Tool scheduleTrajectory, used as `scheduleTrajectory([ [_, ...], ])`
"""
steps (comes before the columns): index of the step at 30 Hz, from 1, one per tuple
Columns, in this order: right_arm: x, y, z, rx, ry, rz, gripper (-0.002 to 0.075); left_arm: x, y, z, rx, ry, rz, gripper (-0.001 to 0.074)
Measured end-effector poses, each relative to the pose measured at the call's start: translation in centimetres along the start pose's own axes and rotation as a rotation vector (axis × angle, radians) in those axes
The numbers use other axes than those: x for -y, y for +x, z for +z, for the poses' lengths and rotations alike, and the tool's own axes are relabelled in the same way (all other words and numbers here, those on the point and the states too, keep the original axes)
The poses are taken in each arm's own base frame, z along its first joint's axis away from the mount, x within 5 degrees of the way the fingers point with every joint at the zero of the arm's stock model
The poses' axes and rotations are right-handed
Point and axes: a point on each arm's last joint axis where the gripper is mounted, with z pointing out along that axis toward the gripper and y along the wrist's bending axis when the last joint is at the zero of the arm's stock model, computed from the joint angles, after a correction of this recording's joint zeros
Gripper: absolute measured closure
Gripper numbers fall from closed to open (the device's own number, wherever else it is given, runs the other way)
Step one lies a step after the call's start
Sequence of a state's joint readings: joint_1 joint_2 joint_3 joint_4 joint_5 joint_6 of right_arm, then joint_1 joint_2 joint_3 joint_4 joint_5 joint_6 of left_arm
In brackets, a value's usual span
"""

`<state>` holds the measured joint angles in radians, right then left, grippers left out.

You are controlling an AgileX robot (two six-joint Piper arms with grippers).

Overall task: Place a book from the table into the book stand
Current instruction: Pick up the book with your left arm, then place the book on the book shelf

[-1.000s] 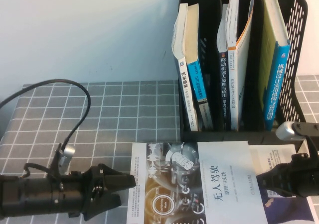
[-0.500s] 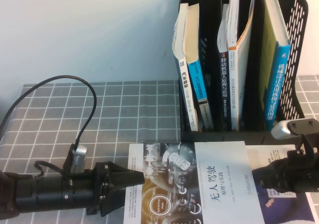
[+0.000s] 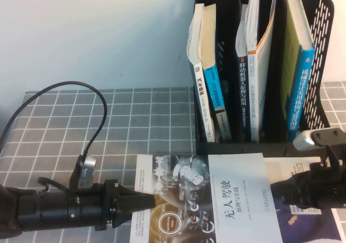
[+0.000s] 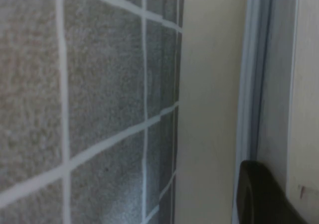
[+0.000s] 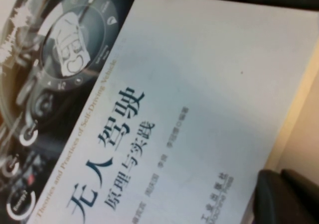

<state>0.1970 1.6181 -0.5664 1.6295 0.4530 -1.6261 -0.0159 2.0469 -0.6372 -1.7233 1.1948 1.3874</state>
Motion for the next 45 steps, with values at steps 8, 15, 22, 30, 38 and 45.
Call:
scheduleTrajectory([
  [8,-0.7,-0.7,-1.6,0.035,0.026,-0.092,0.0729,1.7,-0.3,-0.6,0.023,-0.026,0.104,0.0636],
  [15,-2.0,-2.7,-6.5,0.206,0.191,-0.214,0.0729,8.6,0.2,-3.0,0.096,-0.027,0.302,0.0637],
  [22,-3.6,-3.8,-11.5,0.418,0.322,-0.276,0.0729,16.1,2.2,-4.4,0.201,-0.077,0.499,0.0637],
  [30,-4.5,-4.0,-16.8,0.637,0.509,-0.295,0.0729,28.1,3.5,-2.5,0.289,0.049,0.743,0.0637],
  [38,-3.7,-3.5,-21.5,0.78,0.703,-0.272,0.0729,37.5,4.7,-0.6,0.409,0.163,0.868,0.0637],
  [45,-3.2,-6.4,-24.1,0.753,0.902,-0.425,0.0729,40.0,1.7,2.8,0.581,0.108,0.815,0.0637],
])
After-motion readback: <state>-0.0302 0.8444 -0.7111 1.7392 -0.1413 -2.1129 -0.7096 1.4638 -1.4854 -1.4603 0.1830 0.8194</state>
